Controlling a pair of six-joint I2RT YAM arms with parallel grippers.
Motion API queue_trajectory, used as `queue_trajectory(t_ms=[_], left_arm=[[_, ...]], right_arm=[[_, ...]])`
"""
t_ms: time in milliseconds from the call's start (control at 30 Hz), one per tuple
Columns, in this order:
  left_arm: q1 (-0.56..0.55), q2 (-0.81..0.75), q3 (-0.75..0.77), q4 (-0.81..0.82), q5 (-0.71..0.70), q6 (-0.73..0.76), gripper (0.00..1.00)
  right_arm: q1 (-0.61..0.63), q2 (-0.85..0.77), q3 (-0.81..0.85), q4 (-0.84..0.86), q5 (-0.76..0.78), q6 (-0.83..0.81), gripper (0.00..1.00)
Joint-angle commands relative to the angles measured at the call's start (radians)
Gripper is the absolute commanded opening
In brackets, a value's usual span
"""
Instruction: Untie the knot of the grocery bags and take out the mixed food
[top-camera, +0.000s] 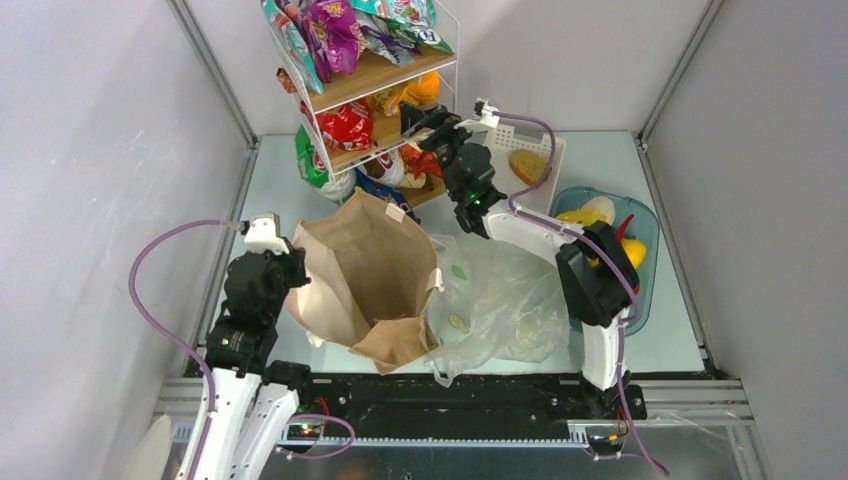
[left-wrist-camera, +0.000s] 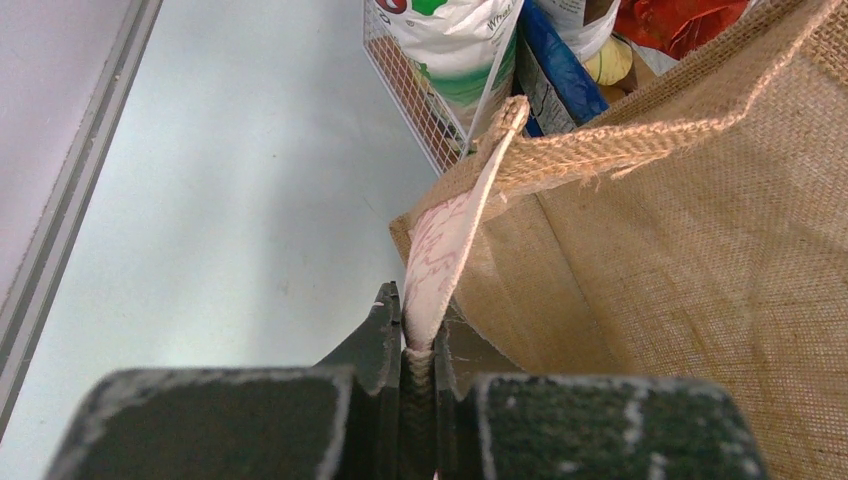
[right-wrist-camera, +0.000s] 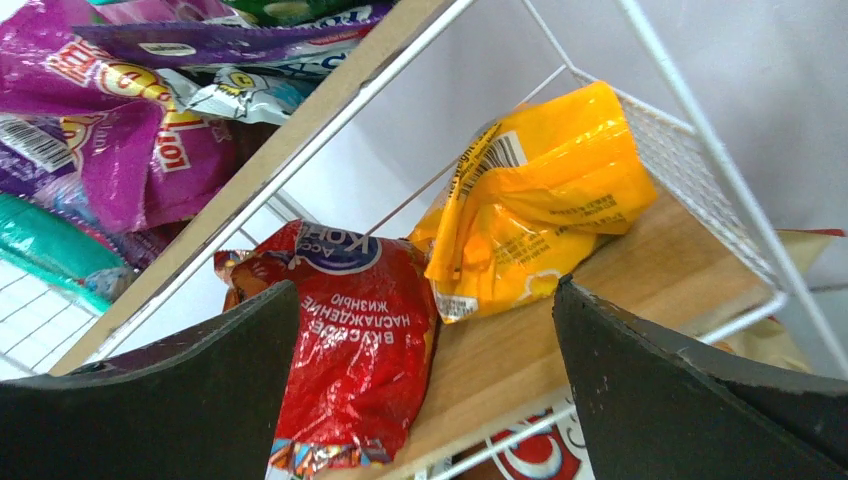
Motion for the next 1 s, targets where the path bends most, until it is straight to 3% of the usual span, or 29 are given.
queue_trajectory(t_ms=[0, 233, 400, 533, 700, 833, 967], left_arm=[[0.002, -0.012, 0.046, 0.053, -0.017, -0.002, 0.0], [0.003, -0.019, 0.043, 0.053, -0.042, 0.002, 0.0], [0.002, -0.02, 0.042, 0.054, -0.052, 0.001, 0.0], [0.003, -0.011, 0.044, 0.052, -0.042, -0.001, 0.0], [0.002, 0.002, 0.045, 0.052, -0.025, -0.002, 0.0], [0.003, 0.005, 0.044, 0.049, -0.036, -0.001, 0.0], [0.003, 0.011, 0.046, 0.049, -0.041, -0.001, 0.0]], right_arm=[[0.01, -0.154, -0.126, 0.09, 0.003, -0.047, 0.99], [0.037, -0.459, -0.385, -0.048, 0.027, -0.186, 0.99], [0.031, -0.783, -0.555, -0.515, 0.072, -0.18, 0.99], [-0.009, -1.013, -0.599, -1.018, 0.06, -0.143, 0.99], [-0.061, -1.227, -0.611, -1.523, -0.105, -0.071, 1.0], [-0.063, -1.374, -0.611, -1.776, -0.163, 0.024, 1.0], [-0.063, -1.478, -0.626, -1.9, -0.268, 0.11, 1.0]])
